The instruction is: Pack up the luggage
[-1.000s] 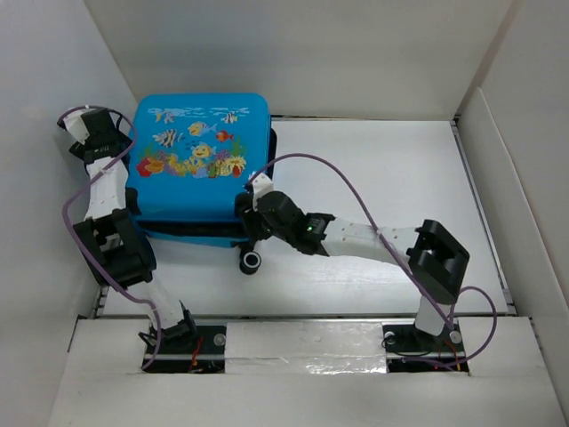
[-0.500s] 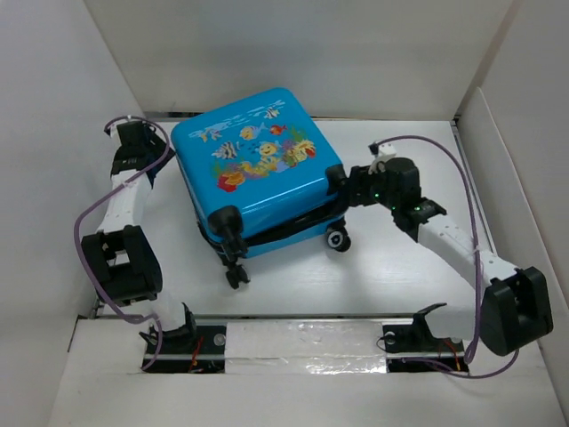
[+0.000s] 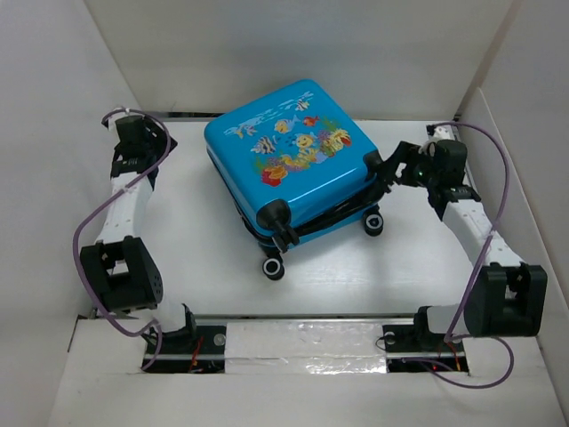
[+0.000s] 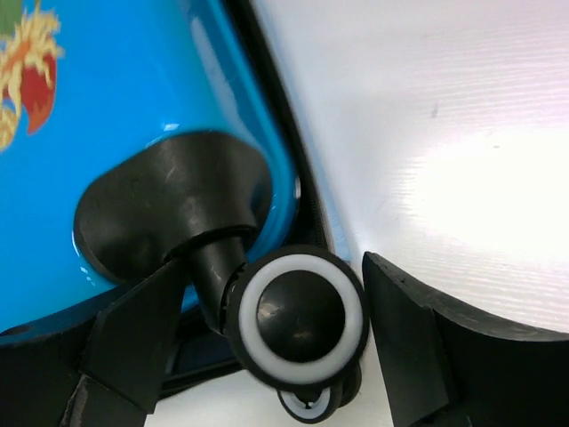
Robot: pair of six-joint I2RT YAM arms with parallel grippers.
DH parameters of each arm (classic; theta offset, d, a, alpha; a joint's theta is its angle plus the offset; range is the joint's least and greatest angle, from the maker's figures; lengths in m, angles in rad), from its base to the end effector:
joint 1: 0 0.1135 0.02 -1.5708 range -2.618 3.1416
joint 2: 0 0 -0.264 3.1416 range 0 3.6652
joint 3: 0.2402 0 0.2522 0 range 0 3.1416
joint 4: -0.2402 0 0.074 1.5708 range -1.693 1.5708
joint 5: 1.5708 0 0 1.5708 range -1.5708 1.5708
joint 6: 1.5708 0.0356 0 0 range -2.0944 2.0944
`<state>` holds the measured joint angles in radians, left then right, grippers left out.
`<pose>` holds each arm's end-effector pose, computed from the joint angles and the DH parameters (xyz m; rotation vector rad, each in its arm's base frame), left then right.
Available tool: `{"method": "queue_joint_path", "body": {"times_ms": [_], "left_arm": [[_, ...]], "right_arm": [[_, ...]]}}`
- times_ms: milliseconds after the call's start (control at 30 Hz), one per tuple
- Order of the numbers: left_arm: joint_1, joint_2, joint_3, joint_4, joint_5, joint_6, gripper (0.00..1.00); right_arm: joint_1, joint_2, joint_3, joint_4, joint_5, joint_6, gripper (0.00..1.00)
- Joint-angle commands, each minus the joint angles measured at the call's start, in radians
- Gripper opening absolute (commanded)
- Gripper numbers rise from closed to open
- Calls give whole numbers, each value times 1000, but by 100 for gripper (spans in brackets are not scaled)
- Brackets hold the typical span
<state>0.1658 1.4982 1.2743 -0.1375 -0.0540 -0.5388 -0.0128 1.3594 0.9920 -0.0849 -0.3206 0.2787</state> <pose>0.3503 0.0606 0.3422 -0.7020 1.8049 -0.1967 0.3118 0.0072 0.2925 0.0913 2.0309 0.4920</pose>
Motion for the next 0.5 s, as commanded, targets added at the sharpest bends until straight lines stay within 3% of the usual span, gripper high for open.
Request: {"method": "queue_joint_path", "body": {"times_ms": [0, 133, 167, 233, 267, 300, 333, 467], "left_arm": [[5, 58, 77, 71, 35, -33, 62], [5, 257, 245, 23, 112, -20, 62], [5, 289, 311, 10, 120, -16, 62], [5, 362, 352, 22, 152, -10, 62], [5, 381, 379, 39, 173, -6, 63], [-6, 404, 398, 50, 196, -7, 63], [-6, 446, 416, 55, 207, -6, 64], [-41, 563, 528, 114, 270, 13, 67]], "right_arm": [[-1, -132, 10, 102, 124, 94, 86], [-10, -348, -97, 99, 291, 135, 79], [-10, -385, -124, 100, 308, 139, 60], [2, -463, -223, 105, 316, 171, 39], [20, -477, -258, 114, 328, 174, 14], [31, -482, -289, 113, 347, 180, 6], [40, -476, -353, 117, 348, 180, 2], [77, -432, -470, 152, 328, 195, 1]]}}
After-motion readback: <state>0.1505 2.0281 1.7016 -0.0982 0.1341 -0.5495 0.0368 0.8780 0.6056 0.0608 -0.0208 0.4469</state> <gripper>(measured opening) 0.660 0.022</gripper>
